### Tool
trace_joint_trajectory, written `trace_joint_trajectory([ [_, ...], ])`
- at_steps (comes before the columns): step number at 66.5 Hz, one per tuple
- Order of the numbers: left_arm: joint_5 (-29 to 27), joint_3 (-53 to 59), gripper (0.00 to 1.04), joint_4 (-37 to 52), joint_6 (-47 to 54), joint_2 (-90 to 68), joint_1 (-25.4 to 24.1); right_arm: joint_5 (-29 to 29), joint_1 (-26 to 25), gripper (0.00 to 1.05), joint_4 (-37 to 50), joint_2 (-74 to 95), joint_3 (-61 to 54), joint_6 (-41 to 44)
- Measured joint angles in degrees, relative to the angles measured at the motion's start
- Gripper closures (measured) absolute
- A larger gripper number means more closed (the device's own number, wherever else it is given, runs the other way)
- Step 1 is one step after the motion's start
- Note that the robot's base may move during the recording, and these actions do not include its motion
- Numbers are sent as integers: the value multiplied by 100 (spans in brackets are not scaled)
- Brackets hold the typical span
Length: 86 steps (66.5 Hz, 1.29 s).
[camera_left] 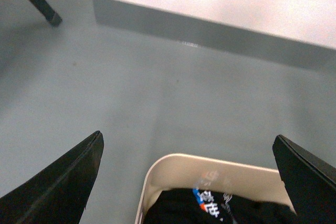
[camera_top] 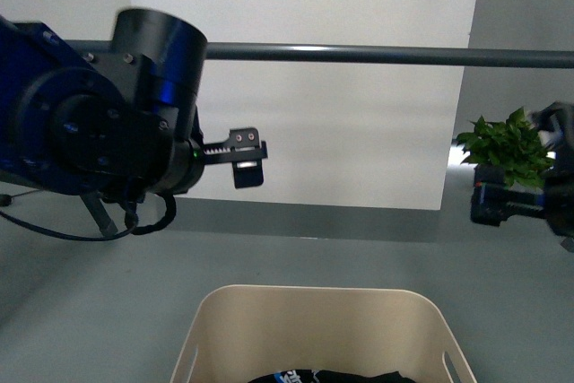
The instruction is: Move hamper under clothes hanger
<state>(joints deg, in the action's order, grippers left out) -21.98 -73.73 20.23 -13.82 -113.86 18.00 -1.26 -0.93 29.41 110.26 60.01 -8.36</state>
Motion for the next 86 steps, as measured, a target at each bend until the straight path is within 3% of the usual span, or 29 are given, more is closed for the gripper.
trace_joint_trajectory([
  [4,-81,531,7,560,140,525,94,42,-17,8,691,-627,-629,0],
  [9,221,1480,20,1853,691,1213,155,205,44,8,1530,-1394,-1397,81],
  [14,369,2131,29,2455,935,1679,151,186,66,11,1956,-1766,-1790,249],
  [23,640,3445,53,3099,1204,2590,-136,120,96,34,2542,-2308,-2640,654],
  [34,839,4378,74,3279,1255,3005,-481,136,92,55,2669,-2669,-3373,763],
  [41,1128,5025,96,3401,1285,3532,-654,131,92,77,2745,-3163,-3915,802],
  [45,1189,5241,103,3427,1285,3757,-730,131,92,85,2752,-3366,-4100,811],
  [54,1340,5678,101,3434,1292,4181,-922,131,92,104,2739,-3777,-4485,820],
  [74,1663,6489,101,3121,1307,5296,-1246,131,92,103,2321,-4900,-5217,831],
  [81,1753,6682,101,2911,1307,5696,-1335,131,92,103,2562,-5003,-5510,831],
  [86,2144,6837,101,2787,1327,5963,-1633,129,92,103,2341,-5272,-5665,831],
])
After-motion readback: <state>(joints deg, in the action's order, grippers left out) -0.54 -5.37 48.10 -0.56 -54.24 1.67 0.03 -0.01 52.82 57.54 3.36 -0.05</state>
